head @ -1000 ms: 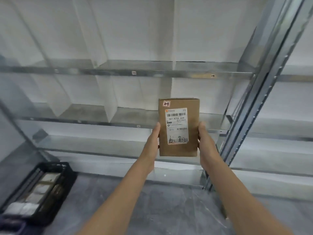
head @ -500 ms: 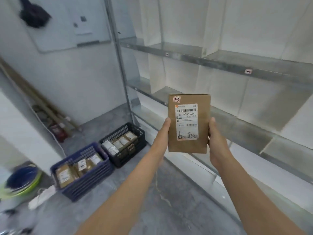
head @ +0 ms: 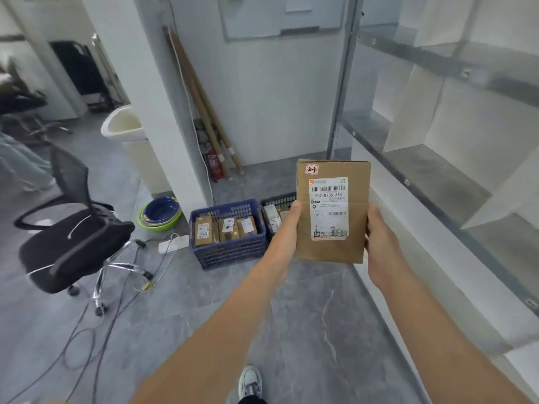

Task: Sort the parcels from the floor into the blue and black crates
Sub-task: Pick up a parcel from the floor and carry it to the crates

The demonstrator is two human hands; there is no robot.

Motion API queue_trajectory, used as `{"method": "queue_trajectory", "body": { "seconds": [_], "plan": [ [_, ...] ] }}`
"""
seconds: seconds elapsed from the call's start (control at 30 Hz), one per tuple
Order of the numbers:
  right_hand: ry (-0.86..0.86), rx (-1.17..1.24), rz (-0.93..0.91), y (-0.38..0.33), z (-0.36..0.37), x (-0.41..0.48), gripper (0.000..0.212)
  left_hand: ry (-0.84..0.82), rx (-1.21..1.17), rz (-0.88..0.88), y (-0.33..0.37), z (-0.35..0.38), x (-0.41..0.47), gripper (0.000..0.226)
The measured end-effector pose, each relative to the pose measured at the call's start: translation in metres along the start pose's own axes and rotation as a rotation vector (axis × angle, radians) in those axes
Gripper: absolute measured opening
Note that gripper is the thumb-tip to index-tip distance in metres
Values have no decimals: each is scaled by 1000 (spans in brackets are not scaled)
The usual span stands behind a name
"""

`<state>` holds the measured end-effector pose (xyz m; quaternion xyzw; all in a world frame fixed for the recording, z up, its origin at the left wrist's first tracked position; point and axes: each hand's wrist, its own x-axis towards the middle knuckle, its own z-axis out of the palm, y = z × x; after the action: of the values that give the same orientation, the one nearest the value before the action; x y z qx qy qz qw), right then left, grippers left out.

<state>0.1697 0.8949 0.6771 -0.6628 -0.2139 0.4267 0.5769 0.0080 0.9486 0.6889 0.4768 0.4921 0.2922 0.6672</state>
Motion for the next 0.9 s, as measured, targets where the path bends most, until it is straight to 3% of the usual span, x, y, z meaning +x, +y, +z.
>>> {"method": "queue_trajectory", "body": {
  "seconds": [0.23, 0.47, 0.63, 0.77, 0.9],
  "plan": [
    [-152, -52, 93, 18, 113, 80, 57, 152, -95, -40, -6, -95, 89, 45],
    [-143, -100, 203, 37, 233, 171, 68, 191, -124, -116, -2, -199, 188, 31],
    [-145, -117, 268, 47, 299, 213, 64, 202, -73, -139, -2, -260, 246, 30],
    [-176, -167, 318, 53, 344, 248, 63, 225, -73, -230, -7, -297, 291, 54],
    [-220, -201, 354, 58, 384, 293, 53, 274, -114, -294, -8, -323, 337, 47]
  ]
}}
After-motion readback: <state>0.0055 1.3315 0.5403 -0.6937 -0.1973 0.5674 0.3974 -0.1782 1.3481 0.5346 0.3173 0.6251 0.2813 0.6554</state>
